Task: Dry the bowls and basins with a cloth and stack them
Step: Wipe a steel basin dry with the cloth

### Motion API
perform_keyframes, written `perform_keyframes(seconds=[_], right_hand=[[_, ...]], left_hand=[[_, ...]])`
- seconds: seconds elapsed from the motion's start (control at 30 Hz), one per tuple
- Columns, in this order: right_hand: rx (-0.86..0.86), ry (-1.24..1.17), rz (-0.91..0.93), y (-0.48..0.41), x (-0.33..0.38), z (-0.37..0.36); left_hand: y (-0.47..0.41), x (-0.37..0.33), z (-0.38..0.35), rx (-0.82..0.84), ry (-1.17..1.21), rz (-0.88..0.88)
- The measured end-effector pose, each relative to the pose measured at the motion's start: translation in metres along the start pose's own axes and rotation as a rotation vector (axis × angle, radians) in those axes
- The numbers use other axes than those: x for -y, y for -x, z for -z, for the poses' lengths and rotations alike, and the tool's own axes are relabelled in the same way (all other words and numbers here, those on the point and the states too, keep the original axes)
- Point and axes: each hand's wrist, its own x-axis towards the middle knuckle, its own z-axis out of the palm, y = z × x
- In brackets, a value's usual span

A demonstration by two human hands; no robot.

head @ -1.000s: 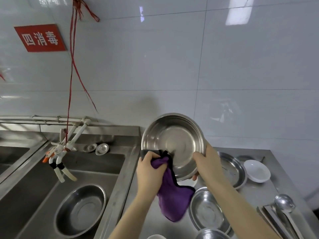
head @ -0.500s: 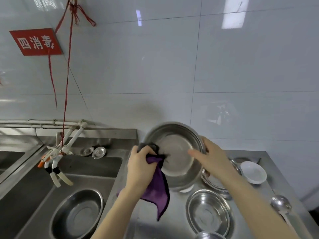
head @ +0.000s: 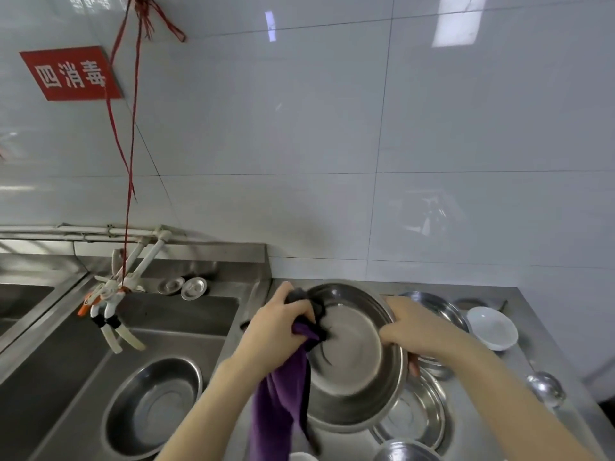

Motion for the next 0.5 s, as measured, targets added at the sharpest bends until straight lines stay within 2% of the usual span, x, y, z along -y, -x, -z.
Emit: perform_keyframes(seconds=[0.03, 0.13, 0.2, 0.3, 0.4, 0.5], right_hand=[[0.013, 0.022, 0.025, 0.000, 0.001, 0.003], [-0.170, -0.011, 0.119, -0.004, 0.005, 0.000], [-0.305, -0.192, 0.147, -0.007, 0.008, -0.006], [-0.452, -0.460, 0.105, -0.014, 0.010, -0.024], [-0.424, -0.448, 0.087, -0.014, 0.009, -0.035], [-0.329, -0.308, 0.085, -0.008, 0.008, -0.018]], left_hand=[[-0.002, 0.000, 0.003, 0.016, -0.027, -0.056], [-0.008, 0.001, 0.007, -0.154, -0.047, -0.044], [-0.007, -0.001, 0.002, -0.250, 0.018, 0.105], [0.005, -0.016, -0.016, -0.332, 0.315, 0.380], [0.011, -0.022, -0.025, -0.346, 0.443, 0.475], [0.010, -0.014, -0.018, -0.317, 0.324, 0.385]])
